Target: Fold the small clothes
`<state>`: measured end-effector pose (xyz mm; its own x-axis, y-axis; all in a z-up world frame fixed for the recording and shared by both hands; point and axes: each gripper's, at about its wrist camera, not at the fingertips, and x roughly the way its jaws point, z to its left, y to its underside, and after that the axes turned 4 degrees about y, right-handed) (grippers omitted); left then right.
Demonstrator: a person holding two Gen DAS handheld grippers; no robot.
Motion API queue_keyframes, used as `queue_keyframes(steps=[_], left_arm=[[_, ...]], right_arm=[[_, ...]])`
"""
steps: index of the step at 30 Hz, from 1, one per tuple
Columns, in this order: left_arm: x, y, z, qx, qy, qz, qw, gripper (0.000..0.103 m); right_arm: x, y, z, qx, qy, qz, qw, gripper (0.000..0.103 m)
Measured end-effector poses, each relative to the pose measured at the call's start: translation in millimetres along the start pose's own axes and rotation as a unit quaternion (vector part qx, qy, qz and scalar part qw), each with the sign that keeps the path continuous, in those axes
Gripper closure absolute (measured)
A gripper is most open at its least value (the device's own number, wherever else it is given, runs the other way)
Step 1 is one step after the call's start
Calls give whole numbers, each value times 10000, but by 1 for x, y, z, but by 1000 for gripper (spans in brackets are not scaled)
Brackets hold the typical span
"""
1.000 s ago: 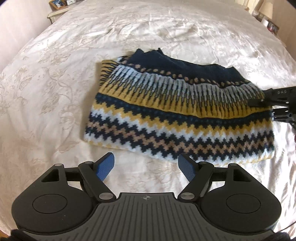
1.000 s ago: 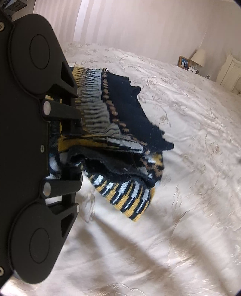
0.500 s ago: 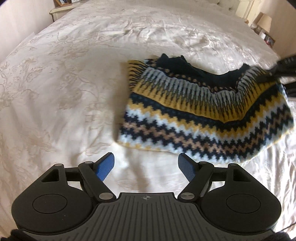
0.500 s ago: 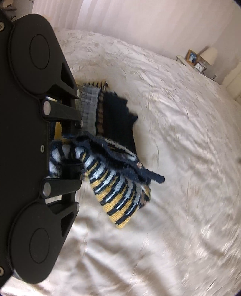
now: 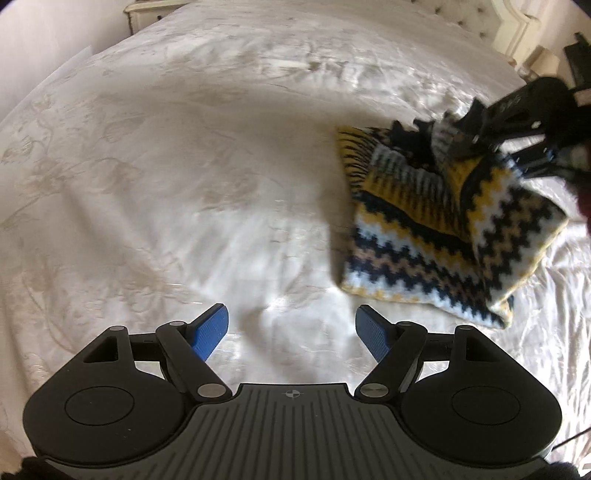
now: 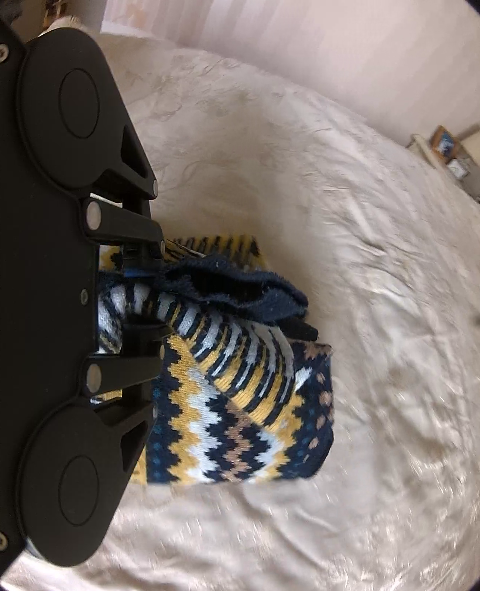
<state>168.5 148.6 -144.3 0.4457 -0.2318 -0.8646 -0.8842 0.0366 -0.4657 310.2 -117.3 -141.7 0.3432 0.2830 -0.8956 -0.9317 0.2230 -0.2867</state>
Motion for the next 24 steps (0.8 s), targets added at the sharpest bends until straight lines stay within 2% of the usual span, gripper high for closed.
queue_keyframes(steps=[7, 8, 9, 11, 12, 13, 16, 19, 24], left_arm=[[2, -3, 17, -144, 63, -10, 9999, 28], [2, -3, 19, -168, 71, -5, 9998, 28], [3, -3, 20, -191, 81, 4, 9998, 28], [5, -2, 21, -215, 105, 39, 9997, 28], [6, -2, 21, -212, 117, 52, 9997, 28], [6, -2, 21, -203, 127, 58, 9997, 28], [7, -3, 20, -178, 154, 63, 9997, 28], [7, -7, 18, -152, 179, 33, 9997, 28], [9, -22, 9, -24, 261, -65, 9996, 28]], right_arm=[[28, 10, 23, -410, 554, 163, 9975, 69], [30, 10, 24, -474, 613, 163, 9969, 69], [33, 11, 25, -491, 632, 173, 9966, 62], [38, 10, 29, -472, 486, 250, 9974, 51], [38, 11, 31, -488, 285, 219, 9982, 42], [37, 12, 35, -525, 144, 172, 9984, 38], [30, 19, 45, -729, -116, -37, 9973, 38], [20, 24, 45, -662, -391, -208, 9968, 38], [-9, 36, 21, -338, -459, -591, 9966, 38]])
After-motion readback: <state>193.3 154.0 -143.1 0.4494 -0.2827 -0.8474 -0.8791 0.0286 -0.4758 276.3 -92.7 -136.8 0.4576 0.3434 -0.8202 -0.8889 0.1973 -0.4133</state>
